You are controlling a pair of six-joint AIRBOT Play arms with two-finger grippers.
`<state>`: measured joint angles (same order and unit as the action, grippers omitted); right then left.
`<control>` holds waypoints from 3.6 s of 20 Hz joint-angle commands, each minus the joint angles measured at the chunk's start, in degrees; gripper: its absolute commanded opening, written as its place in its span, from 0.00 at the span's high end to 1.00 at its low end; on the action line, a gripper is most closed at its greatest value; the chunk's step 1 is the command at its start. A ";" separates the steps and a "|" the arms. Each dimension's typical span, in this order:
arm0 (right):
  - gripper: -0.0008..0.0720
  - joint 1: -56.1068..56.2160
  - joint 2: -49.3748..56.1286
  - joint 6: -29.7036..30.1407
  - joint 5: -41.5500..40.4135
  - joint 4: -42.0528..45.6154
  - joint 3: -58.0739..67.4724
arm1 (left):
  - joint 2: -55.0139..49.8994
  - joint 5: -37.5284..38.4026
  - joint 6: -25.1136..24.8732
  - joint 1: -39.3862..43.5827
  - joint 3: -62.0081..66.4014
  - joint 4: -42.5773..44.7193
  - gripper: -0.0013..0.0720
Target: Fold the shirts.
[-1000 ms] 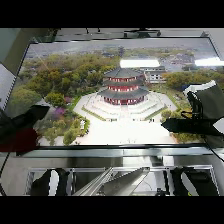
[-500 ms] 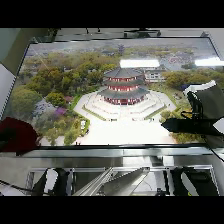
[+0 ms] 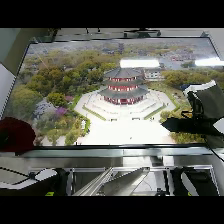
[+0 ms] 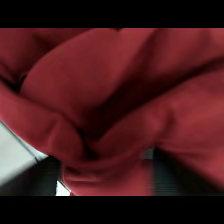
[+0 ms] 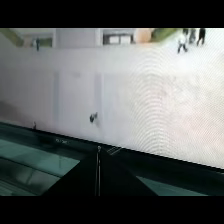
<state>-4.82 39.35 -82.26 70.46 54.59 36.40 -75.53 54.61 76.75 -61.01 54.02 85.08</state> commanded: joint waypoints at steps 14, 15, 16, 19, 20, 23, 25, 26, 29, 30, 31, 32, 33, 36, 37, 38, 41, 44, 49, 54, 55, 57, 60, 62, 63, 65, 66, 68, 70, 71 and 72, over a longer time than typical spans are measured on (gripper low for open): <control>0.96 -0.02 -0.04 0.00 -0.11 -0.02 -0.02 | 8.72 17.38 -14.78 25.20 5.77 -47.63 0.96; 0.96 -0.02 -0.04 0.00 -0.11 -0.02 -0.02 | 10.40 17.14 -14.78 31.78 5.77 -47.60 0.95; 0.96 -0.02 -0.04 0.00 -0.15 -0.07 -0.02 | 11.47 16.20 -14.60 37.97 5.77 -47.63 0.95; 0.96 -0.02 -0.04 -0.02 -0.13 -0.13 -0.02 | 11.82 9.66 -12.50 55.74 5.77 -47.10 0.95; 0.96 -0.02 -0.04 -0.02 -0.13 -0.26 -0.02 | 10.84 7.04 -11.63 60.76 5.77 -46.84 0.95; 0.96 -0.02 -0.04 0.00 0.02 -0.26 -0.02 | 5.55 3.61 -9.66 70.62 5.77 -45.75 0.96; 0.96 -0.02 -0.04 0.00 0.00 -0.24 -0.02 | 1.20 3.28 -9.66 74.44 5.79 -45.88 0.95; 0.95 -0.02 -0.04 0.00 -0.11 -0.24 -0.02 | -0.44 3.32 -9.66 75.34 5.90 -46.12 0.62; 0.43 -0.02 -0.02 1.95 -0.17 -0.28 0.04 | -3.56 6.62 -9.16 74.27 9.44 -46.01 0.01; 0.35 -0.02 0.11 5.25 -0.74 -0.94 0.07 | -3.74 8.92 -9.18 72.48 11.54 -45.55 0.01; 0.35 -0.02 0.61 8.83 -1.53 -1.77 0.11 | -3.74 10.75 -9.18 70.47 13.51 -44.06 0.01; 0.35 0.00 1.95 12.50 -1.68 -3.37 0.31 | -3.72 12.37 -9.07 67.89 15.47 -41.09 0.01; 0.35 0.02 4.11 15.58 -1.73 -6.14 0.55 | -3.72 13.11 -7.54 65.13 16.63 -38.10 0.01; 0.35 0.81 13.55 29.24 -3.23 -21.84 0.74 | -4.50 11.28 -5.44 57.92 15.26 -35.28 0.01; 0.35 2.38 17.38 33.79 -5.01 -27.23 0.76 | -5.22 10.23 -5.53 56.17 13.68 -35.23 0.01; 0.35 4.48 20.96 37.97 -6.84 -31.78 0.76 | -6.23 9.01 -5.70 54.86 12.00 -35.23 0.01; 0.35 14.69 32.54 44.54 -14.03 -38.16 3.96 | -11.67 6.27 -7.41 53.00 9.68 -37.46 0.01; 0.35 22.97 43.56 44.57 -22.71 -38.14 12.31 | -16.94 7.30 -16.90 53.59 9.81 -49.81 0.04; 0.35 24.09 57.07 42.36 -23.67 -37.70 24.83 | -20.59 10.80 -23.89 57.18 9.79 -57.18 0.04; 0.35 24.06 62.27 41.70 -20.92 -35.98 28.11 | -20.52 15.08 -24.39 58.14 9.81 -57.27 0.99; 0.35 24.06 62.20 40.98 -20.85 -34.51 28.11 | -20.52 15.80 -24.39 58.12 9.79 -57.27 0.98; 0.35 24.06 62.07 39.98 -19.54 -31.56 28.13 | -20.52 16.98 -24.39 57.94 9.79 -57.27 0.98; 0.52 24.09 62.10 39.98 -16.46 -32.33 28.13 | -20.52 17.51 -24.39 58.01 9.79 -58.51 0.96; 0.96 24.06 61.92 40.00 -15.04 -33.18 28.20 | -20.35 18.95 -24.57 57.99 9.81 -62.97 0.96; 0.96 24.06 61.61 40.00 -14.88 -33.18 28.26 | -20.06 20.26 -25.53 57.96 9.81 -65.79 0.96; 0.96 23.76 60.28 39.98 -14.51 -33.20 28.44 | -18.29 22.45 -26.53 57.96 9.84 -69.02 0.96; 0.96 23.15 59.14 39.95 -13.09 -33.20 28.94 | -16.65 23.65 -26.64 57.94 9.81 -69.79 0.96; 0.96 21.24 54.97 38.75 -8.70 -33.18 30.38 | -11.98 27.67 -26.62 57.35 9.84 -72.83 0.97; 0.96 18.38 47.98 36.81 -3.98 -33.20 33.27 | -5.68 32.06 -26.38 56.39 10.84 -79.30 0.97; 0.96 16.70 43.56 35.50 -1.99 -33.18 35.69 | -2.49 33.57 -25.00 56.02 12.85 -81.55 0.97; 0.96 15.19 39.19 34.58 -0.39 -33.20 38.51 | 1.22 33.99 -22.62 55.89 15.74 -83.17 0.97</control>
<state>13.89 87.90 -44.77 63.81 21.63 69.95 -82.08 83.90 51.20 -4.38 66.11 9.26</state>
